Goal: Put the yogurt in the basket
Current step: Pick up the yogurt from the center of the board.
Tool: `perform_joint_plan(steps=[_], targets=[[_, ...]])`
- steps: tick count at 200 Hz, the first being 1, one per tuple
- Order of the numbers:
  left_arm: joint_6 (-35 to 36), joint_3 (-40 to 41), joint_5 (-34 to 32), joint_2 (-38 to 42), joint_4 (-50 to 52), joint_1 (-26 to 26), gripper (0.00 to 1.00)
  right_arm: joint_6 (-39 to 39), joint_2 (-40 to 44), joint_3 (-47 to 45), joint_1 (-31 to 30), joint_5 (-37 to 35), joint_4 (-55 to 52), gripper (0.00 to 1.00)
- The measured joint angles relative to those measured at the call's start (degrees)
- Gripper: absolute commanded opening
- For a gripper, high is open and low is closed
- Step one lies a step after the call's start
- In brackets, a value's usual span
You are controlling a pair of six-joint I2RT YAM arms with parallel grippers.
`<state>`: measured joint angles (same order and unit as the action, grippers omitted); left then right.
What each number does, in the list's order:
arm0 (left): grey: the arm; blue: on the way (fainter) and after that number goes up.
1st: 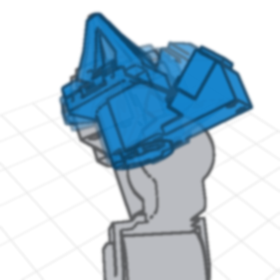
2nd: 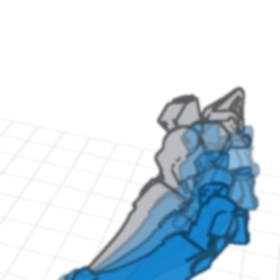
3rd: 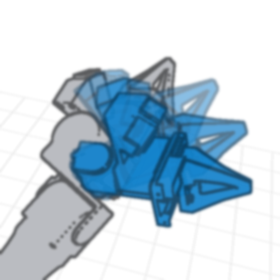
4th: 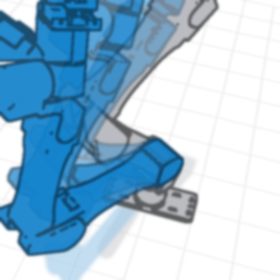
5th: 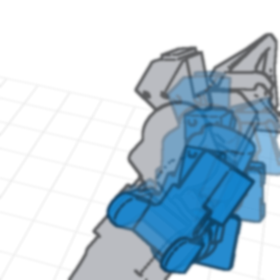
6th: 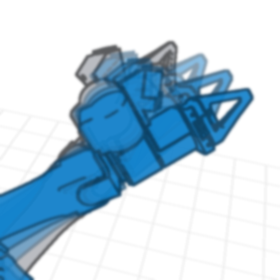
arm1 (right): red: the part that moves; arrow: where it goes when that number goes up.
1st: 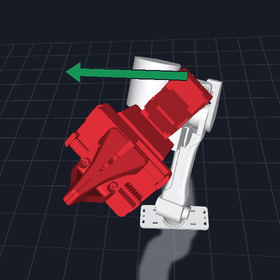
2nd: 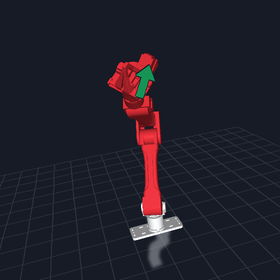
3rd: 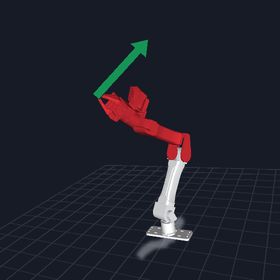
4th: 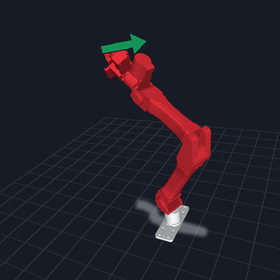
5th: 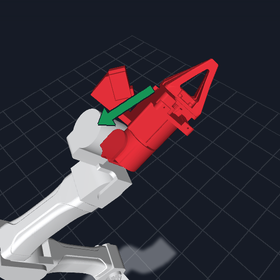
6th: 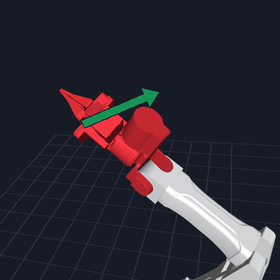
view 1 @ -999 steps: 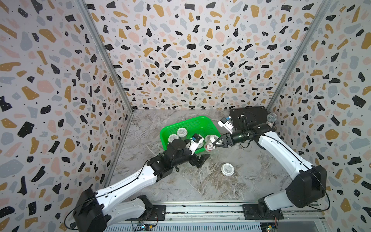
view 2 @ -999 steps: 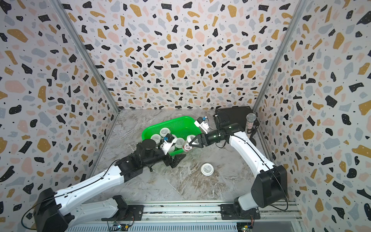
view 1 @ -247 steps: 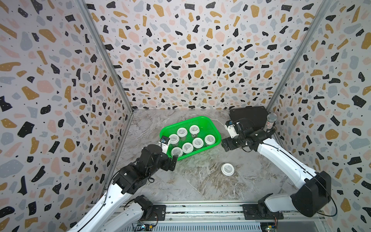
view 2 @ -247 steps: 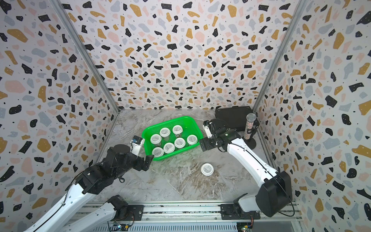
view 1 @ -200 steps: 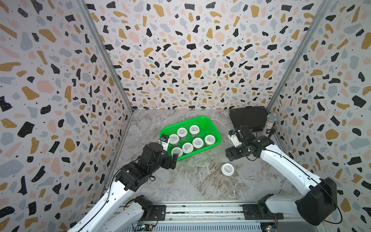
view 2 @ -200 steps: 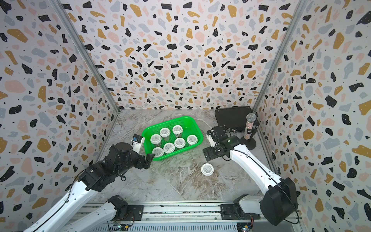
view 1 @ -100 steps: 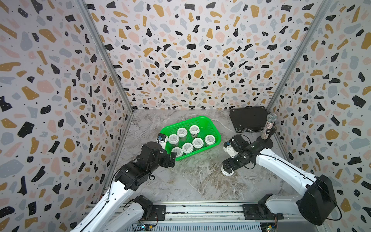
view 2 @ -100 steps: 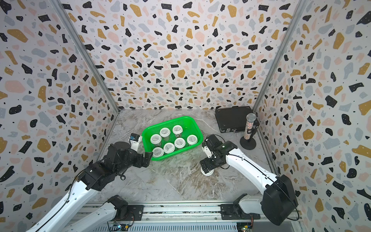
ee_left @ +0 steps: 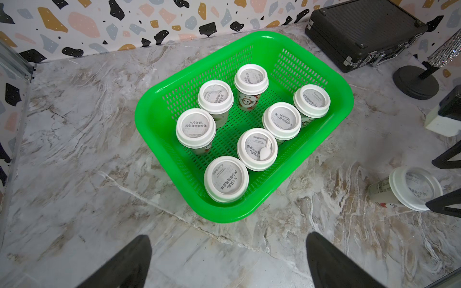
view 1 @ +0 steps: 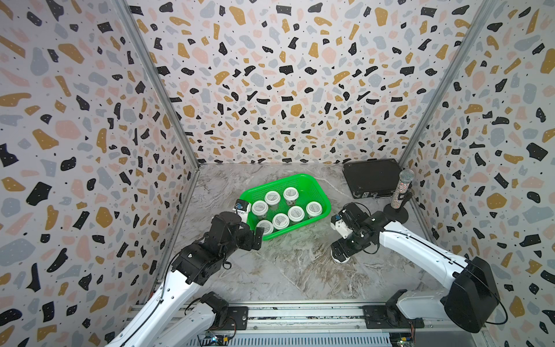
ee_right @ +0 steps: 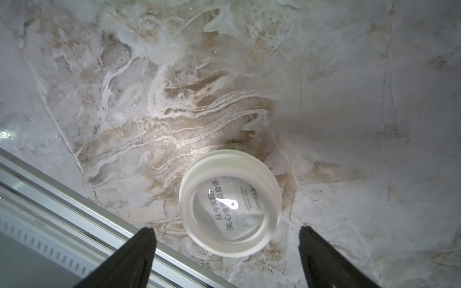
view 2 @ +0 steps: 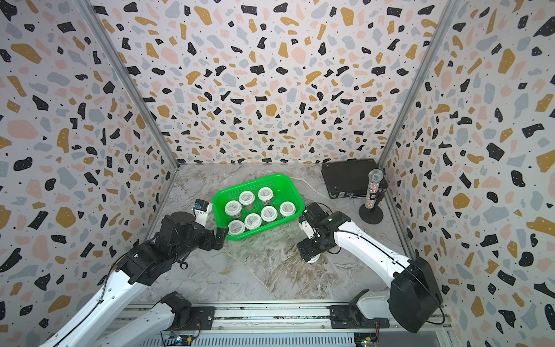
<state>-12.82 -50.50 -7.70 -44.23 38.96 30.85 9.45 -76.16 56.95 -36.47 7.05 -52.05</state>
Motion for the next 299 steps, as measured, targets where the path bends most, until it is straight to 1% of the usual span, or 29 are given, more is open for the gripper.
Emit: perform_joint_plan(steps=[30,142,234,257,299], targets=[[0.0,0.0,0.0,0.0,0.0,-0.1,0.99,0.2,-1.5,0.0,-0.3,-0.3,0.1,0.9],[0.1,0.0,0.0,0.2,0.0,-0.3,1.0,0.9,-4.1,0.0,-1.0,-0.8,1.0,0.74],[0.1,0.0,0.0,0.2,0.0,-0.4,0.99,0.9,-4.5,0.0,-1.3,-1.4,1.1,0.74],[0.1,0.0,0.0,0.2,0.0,-0.4,1.0,0.9,-4.7,0.0,-1.5,-1.6,1.1,0.76],[0.1,0.0,0.1,0.5,0.0,-0.7,1.0,0.9,-4.9,0.0,-1.9,-2.4,1.1,0.76]])
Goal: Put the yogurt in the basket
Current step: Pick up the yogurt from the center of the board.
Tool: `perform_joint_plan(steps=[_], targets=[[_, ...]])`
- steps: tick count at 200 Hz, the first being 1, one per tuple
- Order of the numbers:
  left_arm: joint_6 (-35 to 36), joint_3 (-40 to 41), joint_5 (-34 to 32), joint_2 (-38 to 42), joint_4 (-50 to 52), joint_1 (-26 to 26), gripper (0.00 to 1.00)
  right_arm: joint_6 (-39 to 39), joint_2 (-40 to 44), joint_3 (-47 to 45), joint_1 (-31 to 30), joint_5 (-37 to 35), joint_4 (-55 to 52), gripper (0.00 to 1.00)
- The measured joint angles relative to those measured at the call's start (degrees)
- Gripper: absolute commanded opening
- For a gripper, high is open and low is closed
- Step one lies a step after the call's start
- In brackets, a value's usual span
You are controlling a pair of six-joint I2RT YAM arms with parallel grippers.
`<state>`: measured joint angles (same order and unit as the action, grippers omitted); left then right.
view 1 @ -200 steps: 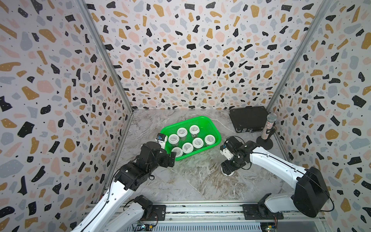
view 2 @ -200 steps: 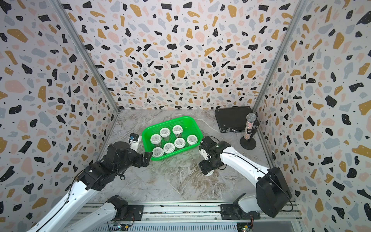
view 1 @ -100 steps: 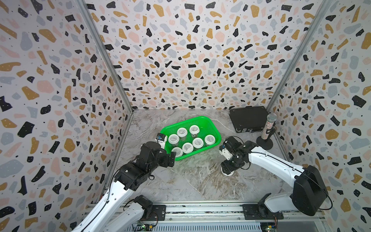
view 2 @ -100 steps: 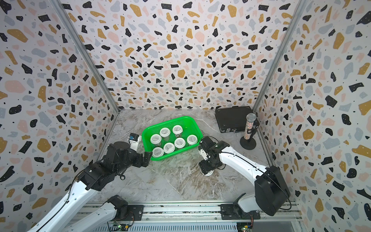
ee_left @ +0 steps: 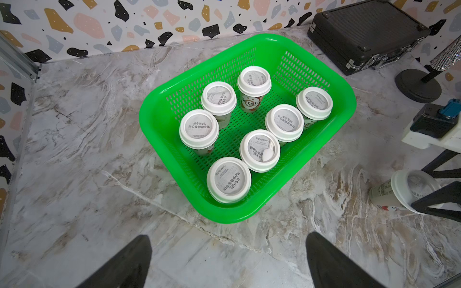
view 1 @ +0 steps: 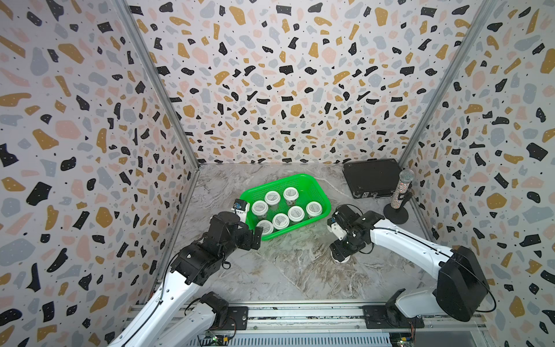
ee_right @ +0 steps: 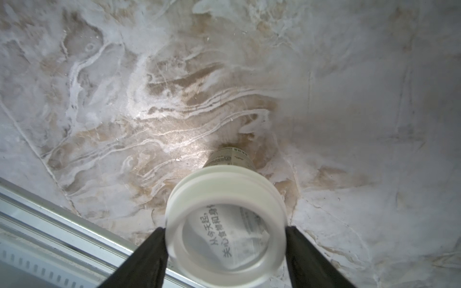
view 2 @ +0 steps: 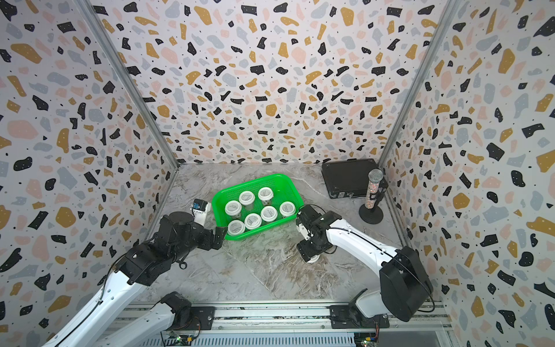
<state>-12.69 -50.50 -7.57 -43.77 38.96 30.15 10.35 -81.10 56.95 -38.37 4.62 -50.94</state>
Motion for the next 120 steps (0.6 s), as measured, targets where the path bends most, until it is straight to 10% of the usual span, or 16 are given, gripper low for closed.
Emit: perform_joint_plan(steps=[120], targets=[[0.0,0.0,0.0,0.3,0.0,-0.1,1.0,-0.5,4.3,4.5,-0.1,2.9,-1.4,0.68]])
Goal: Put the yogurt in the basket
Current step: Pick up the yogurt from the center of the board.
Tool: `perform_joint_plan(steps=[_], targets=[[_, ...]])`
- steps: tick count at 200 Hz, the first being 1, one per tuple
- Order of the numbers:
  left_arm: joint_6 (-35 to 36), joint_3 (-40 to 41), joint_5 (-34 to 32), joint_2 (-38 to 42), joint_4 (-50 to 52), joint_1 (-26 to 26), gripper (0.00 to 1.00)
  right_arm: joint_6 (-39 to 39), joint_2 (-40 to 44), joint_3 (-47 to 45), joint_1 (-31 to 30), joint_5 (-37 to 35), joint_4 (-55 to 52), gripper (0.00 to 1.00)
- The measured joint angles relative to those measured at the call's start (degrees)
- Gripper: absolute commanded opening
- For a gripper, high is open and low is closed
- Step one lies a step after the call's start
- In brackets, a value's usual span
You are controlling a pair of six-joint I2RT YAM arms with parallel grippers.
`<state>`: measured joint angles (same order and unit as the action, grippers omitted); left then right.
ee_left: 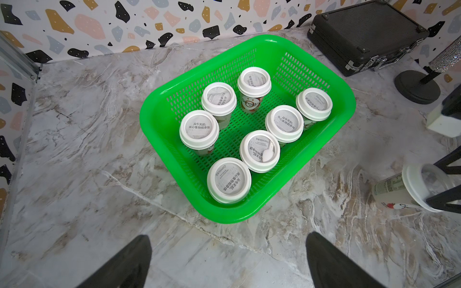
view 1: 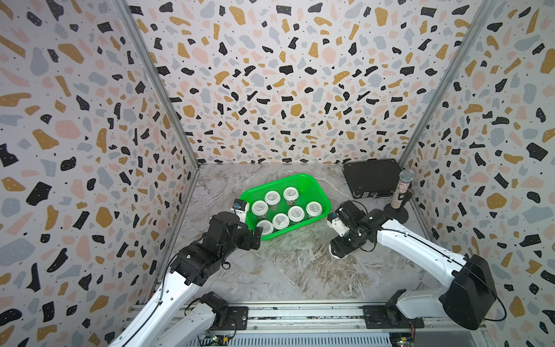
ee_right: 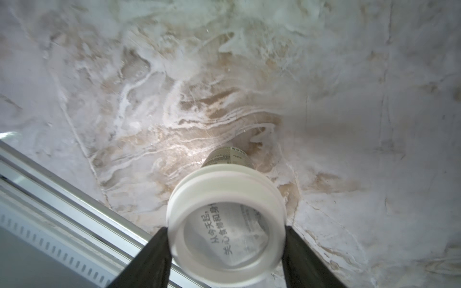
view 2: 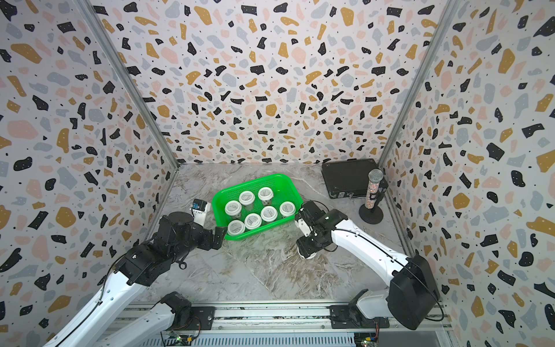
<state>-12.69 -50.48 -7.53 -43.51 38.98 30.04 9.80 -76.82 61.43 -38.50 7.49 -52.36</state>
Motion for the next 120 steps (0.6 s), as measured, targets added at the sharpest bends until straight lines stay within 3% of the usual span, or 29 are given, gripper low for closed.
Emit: perform_joint_plan(steps=[61,120], targets=[[0.0,0.0,0.0,0.3,0.0,0.0,0.99,-3.7,-1.4,13.7,1.1,5.9,-2.0,0.7],[0.0,0.0,0.0,0.5,0.0,-0.3,1.0,-7.1,-11.2,32.3,6.4,12.0,-2.9,0.71]])
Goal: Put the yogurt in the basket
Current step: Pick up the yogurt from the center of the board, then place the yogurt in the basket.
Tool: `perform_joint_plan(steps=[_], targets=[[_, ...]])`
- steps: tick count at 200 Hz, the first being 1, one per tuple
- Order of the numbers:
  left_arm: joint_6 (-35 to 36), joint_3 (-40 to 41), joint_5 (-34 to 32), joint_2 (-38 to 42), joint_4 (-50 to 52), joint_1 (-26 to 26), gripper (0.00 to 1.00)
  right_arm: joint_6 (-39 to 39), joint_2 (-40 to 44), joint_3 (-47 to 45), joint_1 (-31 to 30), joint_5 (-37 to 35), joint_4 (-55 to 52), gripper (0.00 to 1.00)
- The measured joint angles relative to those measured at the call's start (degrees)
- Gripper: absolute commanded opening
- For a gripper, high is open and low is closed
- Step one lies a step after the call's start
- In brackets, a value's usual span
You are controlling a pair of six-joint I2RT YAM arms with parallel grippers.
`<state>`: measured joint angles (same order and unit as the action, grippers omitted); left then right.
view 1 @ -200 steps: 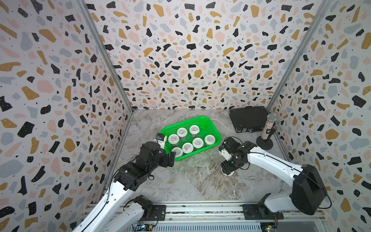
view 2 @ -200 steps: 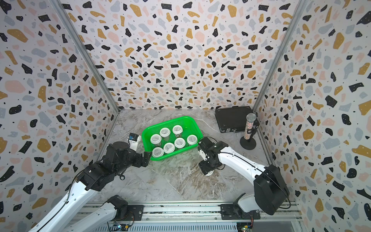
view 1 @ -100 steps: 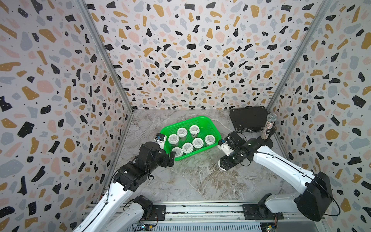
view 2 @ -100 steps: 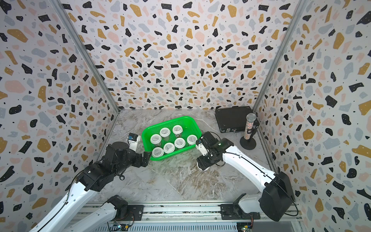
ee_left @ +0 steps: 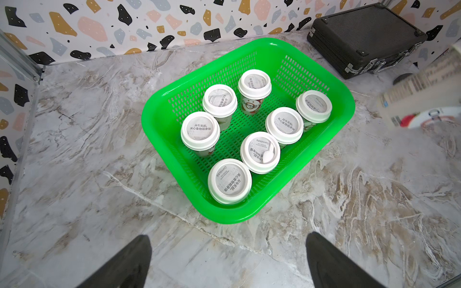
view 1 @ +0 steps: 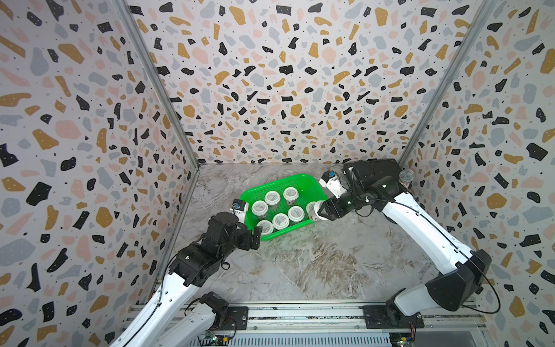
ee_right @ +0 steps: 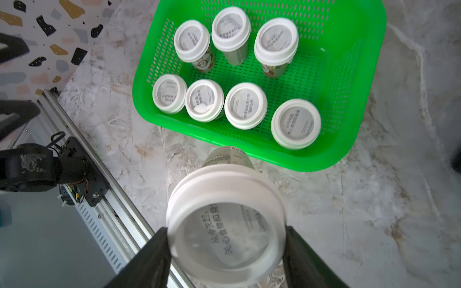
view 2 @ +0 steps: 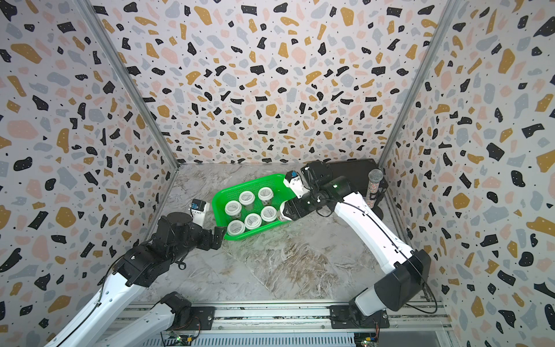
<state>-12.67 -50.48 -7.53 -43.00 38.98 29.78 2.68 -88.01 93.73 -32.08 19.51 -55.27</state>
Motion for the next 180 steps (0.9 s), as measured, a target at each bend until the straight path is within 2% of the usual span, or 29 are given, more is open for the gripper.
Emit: perform_joint_plan(steps=[37,119,180], targets=[[0.0,0.0,0.0,0.3,0.0,-0.1,1.0,-0.2,-11.1,11.0,1.1,-1.9,0.5,0.72],[0.0,0.0,0.0,0.4,0.0,-0.2,1.0,0.1,-33.1,28.5,2.1,-10.2,1.9,0.72],[0.0,0.0,0.0,0.4,0.0,-0.5,1.0,-0.2,-42.9,36.1,2.3,-14.9,2.1,0.73]])
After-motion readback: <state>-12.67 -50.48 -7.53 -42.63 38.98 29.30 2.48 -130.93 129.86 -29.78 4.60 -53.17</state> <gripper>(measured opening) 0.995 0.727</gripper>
